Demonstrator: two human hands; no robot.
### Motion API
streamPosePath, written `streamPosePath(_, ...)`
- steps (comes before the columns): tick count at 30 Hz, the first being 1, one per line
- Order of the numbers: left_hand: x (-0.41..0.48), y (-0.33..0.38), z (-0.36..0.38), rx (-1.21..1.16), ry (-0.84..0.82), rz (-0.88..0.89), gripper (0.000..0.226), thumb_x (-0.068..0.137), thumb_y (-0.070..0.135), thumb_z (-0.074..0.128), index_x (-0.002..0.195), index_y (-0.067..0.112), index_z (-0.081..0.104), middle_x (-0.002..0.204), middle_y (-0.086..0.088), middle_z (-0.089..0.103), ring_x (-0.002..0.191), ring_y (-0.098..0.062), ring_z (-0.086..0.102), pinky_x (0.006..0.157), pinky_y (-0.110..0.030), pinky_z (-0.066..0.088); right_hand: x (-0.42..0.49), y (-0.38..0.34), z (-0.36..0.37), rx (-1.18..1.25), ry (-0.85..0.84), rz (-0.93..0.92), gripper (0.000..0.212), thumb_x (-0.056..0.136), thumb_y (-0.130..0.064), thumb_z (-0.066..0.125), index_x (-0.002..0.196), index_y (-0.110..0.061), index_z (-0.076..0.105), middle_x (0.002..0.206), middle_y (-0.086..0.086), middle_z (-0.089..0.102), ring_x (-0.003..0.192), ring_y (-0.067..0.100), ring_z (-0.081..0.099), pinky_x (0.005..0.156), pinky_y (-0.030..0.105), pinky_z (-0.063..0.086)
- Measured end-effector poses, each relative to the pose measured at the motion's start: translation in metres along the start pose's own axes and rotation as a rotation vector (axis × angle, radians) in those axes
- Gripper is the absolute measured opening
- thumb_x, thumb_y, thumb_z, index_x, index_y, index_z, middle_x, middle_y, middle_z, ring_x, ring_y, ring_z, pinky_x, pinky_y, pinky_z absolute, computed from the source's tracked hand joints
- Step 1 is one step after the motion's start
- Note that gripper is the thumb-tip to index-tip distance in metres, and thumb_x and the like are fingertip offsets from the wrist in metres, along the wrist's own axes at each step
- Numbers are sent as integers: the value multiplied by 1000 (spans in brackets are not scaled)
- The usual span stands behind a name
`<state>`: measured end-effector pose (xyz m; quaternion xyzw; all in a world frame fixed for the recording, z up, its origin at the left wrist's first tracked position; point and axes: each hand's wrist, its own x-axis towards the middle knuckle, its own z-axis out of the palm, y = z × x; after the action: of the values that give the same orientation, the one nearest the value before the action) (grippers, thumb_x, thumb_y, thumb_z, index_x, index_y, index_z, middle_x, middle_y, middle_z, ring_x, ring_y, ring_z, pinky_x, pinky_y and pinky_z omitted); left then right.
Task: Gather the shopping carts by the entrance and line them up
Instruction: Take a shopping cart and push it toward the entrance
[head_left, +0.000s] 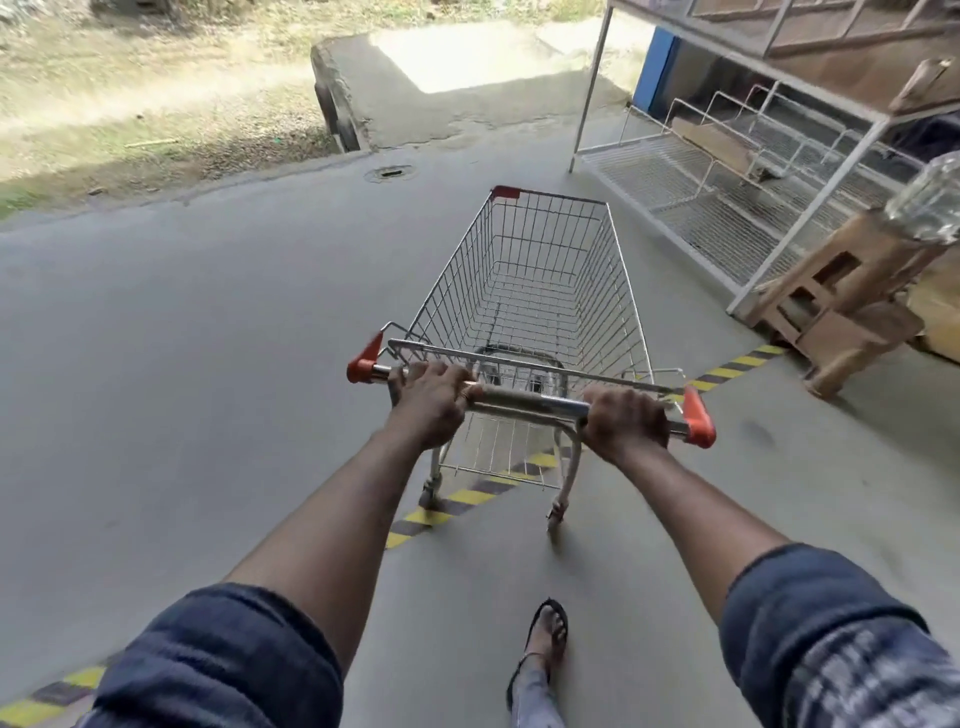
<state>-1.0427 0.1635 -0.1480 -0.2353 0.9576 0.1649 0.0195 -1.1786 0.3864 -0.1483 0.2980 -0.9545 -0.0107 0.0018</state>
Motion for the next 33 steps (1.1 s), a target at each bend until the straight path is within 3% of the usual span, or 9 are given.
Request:
streamPosePath(5,106,79,14,-78,30,-66,35,102,48,38,133,37,49,136,4,49,131,-24,36,109,-46,12,162,95,3,-150,-6,-71,20,85,-30,50,94,-21,65,99,3,70,95,30,66,84,38,45)
streamPosePath(10,199,116,17,-136,44,-90,39,104,45,34,140,36,44,139,7,48,130,-22,38,107,-43,12,296,136,21,-172,21,19,26,75,-23,59,100,-19,66,102,9,67,101,32,60,94,42,42)
streamPosePath(16,288,86,-8,-135,76,-217,31,102,38,42,131,35,51,131,6,54,123,-26,41,103,-48,20,389,122,23,172,30,-200,26,74,-30,71,85,-25,47,97,7,57,101,32,51,98,48,32)
streamPosePath(23,389,33,-29,-83,135,-318,30,98,26,49,125,36,57,129,8,58,119,-23,42,102,-45,20,488,94,14,307,3,-428,28,81,-34,73,93,-24,49,97,-5,48,98,19,39,77,32,16)
streamPosePath(28,454,23,-46,-141,152,-388,27,98,30,49,124,36,58,126,5,60,120,-24,44,103,-44,22,564,81,1,293,-59,-474,30,84,-41,70,92,-31,43,97,-8,44,95,15,36,85,34,28)
streamPosePath(33,495,25,-50,-153,155,-432,26,100,34,47,123,35,58,128,6,58,124,-26,42,105,-44,19,618,79,7,270,-41,-474,33,83,-56,63,89,-29,44,93,-7,43,92,18,39,91,39,31)
